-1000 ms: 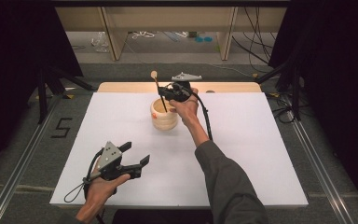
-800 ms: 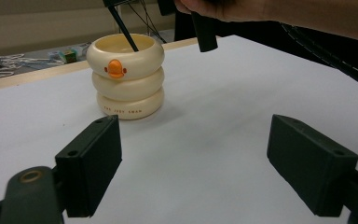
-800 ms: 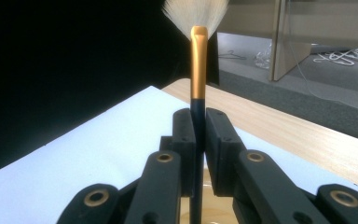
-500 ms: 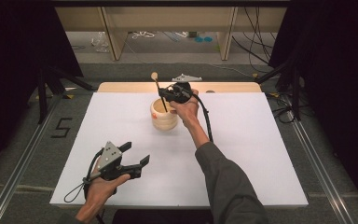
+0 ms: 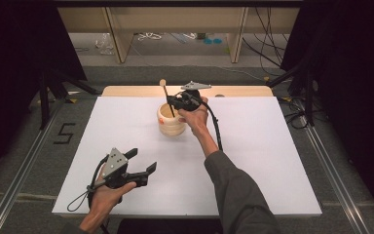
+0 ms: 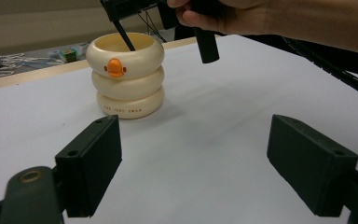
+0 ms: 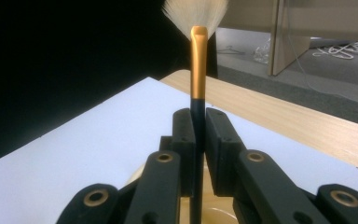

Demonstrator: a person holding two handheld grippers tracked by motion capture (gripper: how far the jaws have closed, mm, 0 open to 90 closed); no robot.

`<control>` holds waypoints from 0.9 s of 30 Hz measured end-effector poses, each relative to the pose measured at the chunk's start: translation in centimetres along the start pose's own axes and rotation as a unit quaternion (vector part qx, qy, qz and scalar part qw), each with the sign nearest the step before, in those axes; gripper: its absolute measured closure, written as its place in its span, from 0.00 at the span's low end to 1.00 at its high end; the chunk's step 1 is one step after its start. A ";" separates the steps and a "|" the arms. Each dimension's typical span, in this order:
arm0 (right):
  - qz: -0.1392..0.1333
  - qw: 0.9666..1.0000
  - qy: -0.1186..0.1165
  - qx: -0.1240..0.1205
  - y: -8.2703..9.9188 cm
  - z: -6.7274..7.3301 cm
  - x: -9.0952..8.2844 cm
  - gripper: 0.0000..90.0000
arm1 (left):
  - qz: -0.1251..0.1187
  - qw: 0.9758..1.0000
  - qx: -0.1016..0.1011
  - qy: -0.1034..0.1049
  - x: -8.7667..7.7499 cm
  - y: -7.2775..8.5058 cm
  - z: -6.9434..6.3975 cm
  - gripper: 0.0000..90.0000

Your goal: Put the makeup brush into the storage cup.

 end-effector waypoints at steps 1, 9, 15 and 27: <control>0.005 1.000 0.002 -0.002 0.1 0.1 0.0 0.93 | -0.001 1.000 -0.004 0.000 0.0 0.0 -0.1 0.19; 0.011 1.000 0.002 0.000 0.8 -0.2 -0.1 0.92 | 0.000 1.000 -0.002 0.001 0.1 0.0 -0.1 0.19; 0.018 1.000 0.012 -0.013 0.8 -0.3 -0.3 0.85 | 0.000 1.000 -0.002 0.000 0.1 0.0 -0.1 0.19; 0.026 0.999 0.029 -0.029 -0.1 -0.1 -2.1 0.62 | 0.000 1.000 -0.003 -0.001 0.1 0.0 -0.1 0.19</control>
Point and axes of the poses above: each handheld gripper's, and its own axes: x roughly forward along the jaws, y roughly out of its underside, z roughly to its left, the point moved 3 cm from there along x, roughly forward along the jaws
